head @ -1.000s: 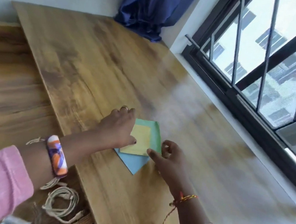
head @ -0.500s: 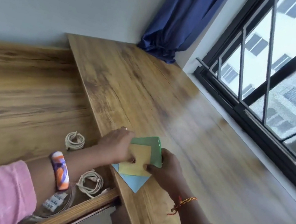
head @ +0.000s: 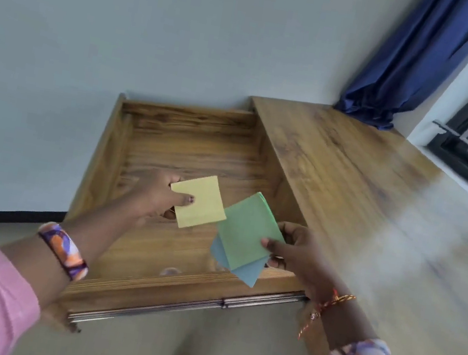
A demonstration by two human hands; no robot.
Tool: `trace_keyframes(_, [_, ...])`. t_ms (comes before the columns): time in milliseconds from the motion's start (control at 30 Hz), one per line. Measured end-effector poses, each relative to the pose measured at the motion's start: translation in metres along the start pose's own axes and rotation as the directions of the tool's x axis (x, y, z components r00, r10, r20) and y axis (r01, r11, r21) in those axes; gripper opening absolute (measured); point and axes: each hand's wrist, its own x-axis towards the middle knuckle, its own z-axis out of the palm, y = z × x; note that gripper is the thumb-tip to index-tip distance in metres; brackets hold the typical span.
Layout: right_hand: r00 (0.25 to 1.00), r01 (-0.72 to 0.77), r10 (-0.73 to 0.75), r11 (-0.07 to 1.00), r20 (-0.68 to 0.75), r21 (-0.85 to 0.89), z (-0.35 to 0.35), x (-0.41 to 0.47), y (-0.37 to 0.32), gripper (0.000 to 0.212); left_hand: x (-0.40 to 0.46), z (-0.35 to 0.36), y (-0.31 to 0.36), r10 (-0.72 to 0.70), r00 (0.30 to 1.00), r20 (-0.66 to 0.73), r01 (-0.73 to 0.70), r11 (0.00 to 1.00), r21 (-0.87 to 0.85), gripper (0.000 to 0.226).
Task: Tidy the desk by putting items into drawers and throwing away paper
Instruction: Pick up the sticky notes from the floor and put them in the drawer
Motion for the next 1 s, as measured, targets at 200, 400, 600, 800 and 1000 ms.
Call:
trace_keyframes(200, [0.999, 0.025, -0.023, 0.998, -0.035, 0.064, 0.065, 0.009, -0.014, 0.023, -0.010, -0.079, -0.034, -0.025, 0.978, -0.207, 0.052, 0.991, 0.126, 0.035])
trace_keyframes(400, [0.983, -0.044, 0.061, 0.994, -0.174, 0.097, 0.119, 0.042, -0.006, 0.028, 0.019, -0.119, -0.059, 0.136, 0.969, -0.206, -0.050, 0.924, 0.379, 0.027])
trace_keyframes(600, [0.926, -0.341, 0.345, 0.938, -0.152, 0.055, 0.198, 0.085, 0.028, 0.035, 0.070, -0.138, -0.092, 0.188, 0.982, 0.013, -0.167, 0.839, 0.518, 0.037])
trace_keyframes(800, [0.858, -0.486, 0.460, 0.871, -0.230, -0.073, 0.236, 0.097, 0.048, 0.034, 0.120, -0.132, -0.111, 0.227, 0.937, 0.264, -0.345, 0.704, 0.621, 0.040])
trace_keyframes(1000, [0.802, -0.455, 0.452, 0.886, -0.390, 0.091, 0.240, 0.098, 0.054, 0.033, 0.140, -0.121, -0.103, 0.185, 0.917, 0.353, -0.399, 0.423, 0.813, 0.031])
